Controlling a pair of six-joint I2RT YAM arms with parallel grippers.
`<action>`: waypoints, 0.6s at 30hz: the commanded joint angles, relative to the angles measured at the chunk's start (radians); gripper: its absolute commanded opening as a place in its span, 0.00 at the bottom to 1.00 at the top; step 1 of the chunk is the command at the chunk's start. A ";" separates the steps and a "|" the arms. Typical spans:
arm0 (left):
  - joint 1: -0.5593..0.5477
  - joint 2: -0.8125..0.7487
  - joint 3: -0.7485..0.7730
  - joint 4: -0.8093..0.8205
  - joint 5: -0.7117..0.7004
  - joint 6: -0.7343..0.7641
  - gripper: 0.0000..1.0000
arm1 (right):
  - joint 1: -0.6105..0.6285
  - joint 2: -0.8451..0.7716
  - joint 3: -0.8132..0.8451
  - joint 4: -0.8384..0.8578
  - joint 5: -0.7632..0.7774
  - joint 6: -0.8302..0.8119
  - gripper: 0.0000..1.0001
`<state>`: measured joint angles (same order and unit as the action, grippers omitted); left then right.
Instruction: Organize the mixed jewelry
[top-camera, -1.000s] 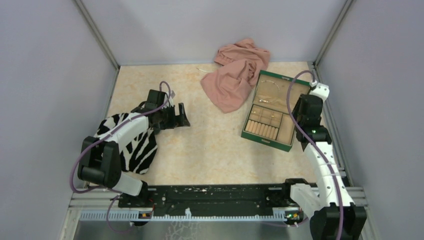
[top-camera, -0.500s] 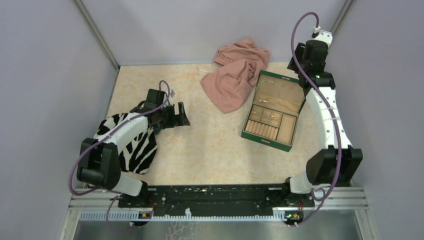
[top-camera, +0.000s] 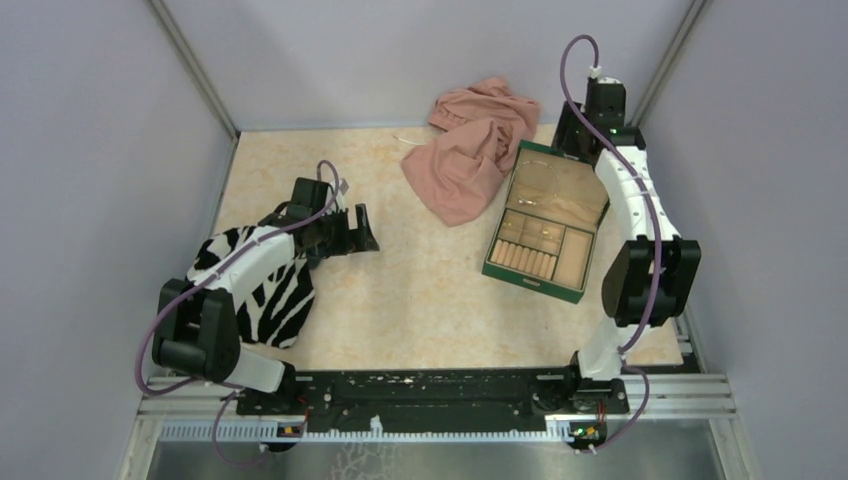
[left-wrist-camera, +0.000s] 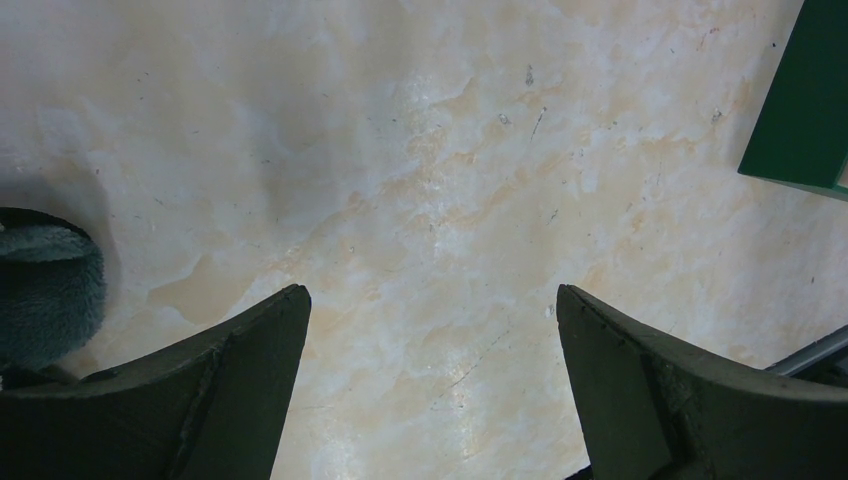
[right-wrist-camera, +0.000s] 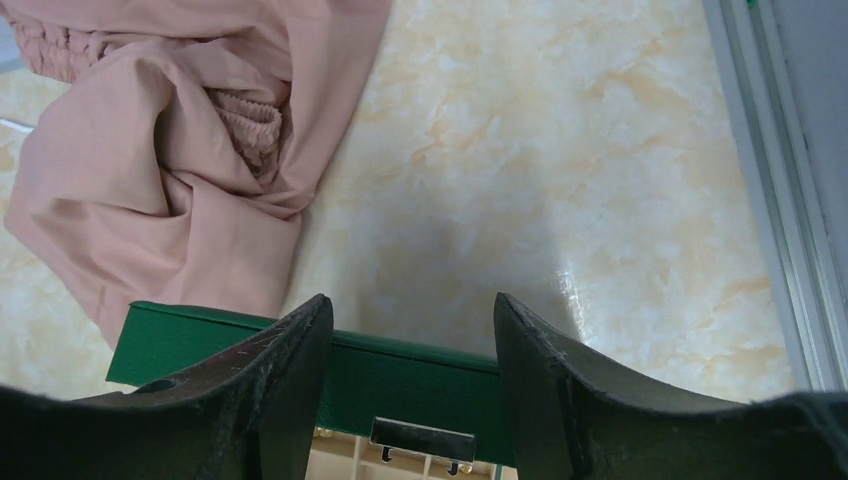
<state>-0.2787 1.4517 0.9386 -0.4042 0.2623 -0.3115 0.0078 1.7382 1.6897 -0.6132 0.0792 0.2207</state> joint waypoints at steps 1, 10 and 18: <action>0.003 -0.026 0.017 -0.015 -0.013 0.026 0.99 | -0.004 -0.089 -0.081 0.047 -0.105 0.012 0.60; 0.003 -0.006 0.021 -0.017 -0.014 0.031 0.99 | -0.005 -0.307 -0.318 0.086 -0.197 0.026 0.57; 0.003 0.040 0.057 -0.013 0.003 0.008 0.98 | 0.007 -0.566 -0.593 0.073 -0.321 0.078 0.57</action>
<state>-0.2787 1.4681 0.9474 -0.4149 0.2546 -0.2951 0.0040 1.2800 1.1831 -0.5293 -0.1635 0.2607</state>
